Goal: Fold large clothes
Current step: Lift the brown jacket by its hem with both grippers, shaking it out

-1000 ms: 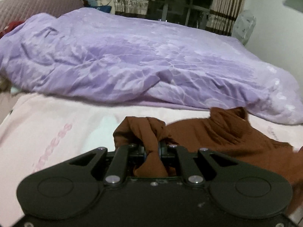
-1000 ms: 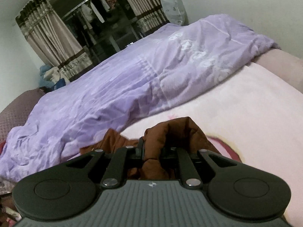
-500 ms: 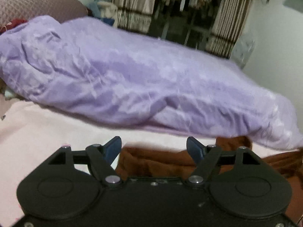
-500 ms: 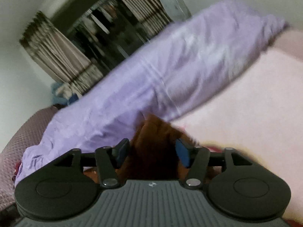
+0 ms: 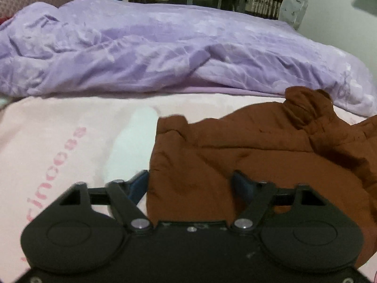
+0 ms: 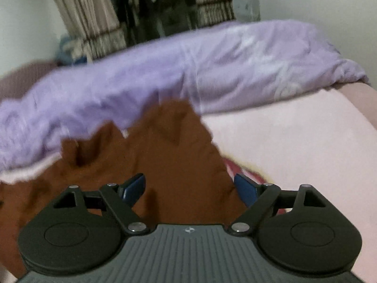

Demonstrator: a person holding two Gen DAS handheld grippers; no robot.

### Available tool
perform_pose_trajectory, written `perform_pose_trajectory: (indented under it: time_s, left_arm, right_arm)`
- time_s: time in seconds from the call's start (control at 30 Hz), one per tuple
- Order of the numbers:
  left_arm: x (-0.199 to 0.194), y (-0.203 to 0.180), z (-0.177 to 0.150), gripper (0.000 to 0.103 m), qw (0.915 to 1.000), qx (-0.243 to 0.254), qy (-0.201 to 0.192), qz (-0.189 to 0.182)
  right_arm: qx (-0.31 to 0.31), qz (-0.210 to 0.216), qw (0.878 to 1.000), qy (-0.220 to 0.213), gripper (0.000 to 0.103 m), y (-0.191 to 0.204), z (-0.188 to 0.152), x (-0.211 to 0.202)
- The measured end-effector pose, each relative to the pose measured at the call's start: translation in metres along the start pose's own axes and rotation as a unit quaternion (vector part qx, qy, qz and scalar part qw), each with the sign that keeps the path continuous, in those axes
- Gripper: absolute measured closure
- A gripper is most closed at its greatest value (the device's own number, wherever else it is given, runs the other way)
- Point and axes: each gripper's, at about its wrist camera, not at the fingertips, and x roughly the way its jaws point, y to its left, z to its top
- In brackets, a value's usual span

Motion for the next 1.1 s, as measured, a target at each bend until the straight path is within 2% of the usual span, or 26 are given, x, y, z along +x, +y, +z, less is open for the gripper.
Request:
perform_pose_trajectory:
  time_s: [0.03, 0.07, 0.1, 0.23, 0.33, 0.43, 0.53, 0.67, 0.7, 0.8, 0.93, 1.03, 1.1]
  left_arm:
    - [0.003, 0.0, 0.0, 0.095, 1.0, -0.003, 0.004, -0.004]
    - [0.002, -0.001, 0.0, 0.097, 1.0, -0.008, -0.001, -0.004]
    - [-0.001, -0.002, 0.002, 0.098, 0.9998, -0.009, -0.015, 0.003]
    - [-0.034, -0.001, 0.013, 0.098, 0.9964, -0.021, -0.082, -0.001]
    - [-0.055, -0.004, 0.023, 0.098, 0.9915, -0.021, -0.127, -0.021]
    - [-0.055, -0.012, 0.031, 0.098, 0.9872, -0.012, -0.157, -0.024]
    - [-0.027, -0.013, 0.035, 0.098, 0.99, -0.028, -0.138, -0.011]
    - [0.028, -0.005, 0.02, 0.098, 0.9954, -0.056, -0.078, -0.01]
    - [0.033, -0.004, 0.014, 0.098, 0.9954, -0.057, -0.076, -0.009]
    - [0.025, -0.005, 0.012, 0.098, 0.9934, -0.052, -0.102, -0.001]
    - [-0.017, -0.003, 0.035, 0.098, 0.9846, -0.053, -0.166, -0.015]
    - [-0.034, -0.012, 0.047, 0.098, 0.981, -0.041, -0.189, -0.004]
    - [-0.026, -0.014, 0.048, 0.098, 0.9831, -0.03, -0.181, 0.005]
  right_arm:
    - [-0.008, -0.008, 1.0, 0.002, 0.075, 0.004, -0.003, 0.004]
    - [-0.014, -0.006, 1.0, 0.007, 0.092, 0.007, -0.006, 0.007]
    - [-0.007, -0.003, 1.0, 0.013, 0.09, 0.008, -0.007, 0.008]
    - [0.051, -0.031, 0.997, -0.045, 0.091, 0.008, -0.009, -0.022]
    - [0.034, -0.064, 0.994, -0.084, 0.091, 0.019, -0.012, -0.045]
    - [0.022, -0.098, 0.991, -0.082, 0.091, 0.026, -0.012, -0.041]
    - [0.051, -0.112, 0.99, -0.066, 0.091, 0.014, -0.018, -0.02]
    - [0.079, -0.121, 0.988, -0.053, 0.091, 0.0, -0.042, 0.007]
    - [0.082, -0.117, 0.988, -0.06, 0.091, 0.001, -0.046, 0.009]
    - [0.076, -0.122, 0.984, -0.11, 0.091, 0.007, -0.043, -0.005]
    - [0.067, -0.111, 0.971, -0.199, 0.091, 0.026, -0.029, -0.046]
    - [0.047, -0.126, 0.968, -0.211, 0.091, 0.038, -0.018, -0.054]
    - [0.049, -0.14, 0.97, -0.193, 0.091, 0.035, -0.017, -0.042]
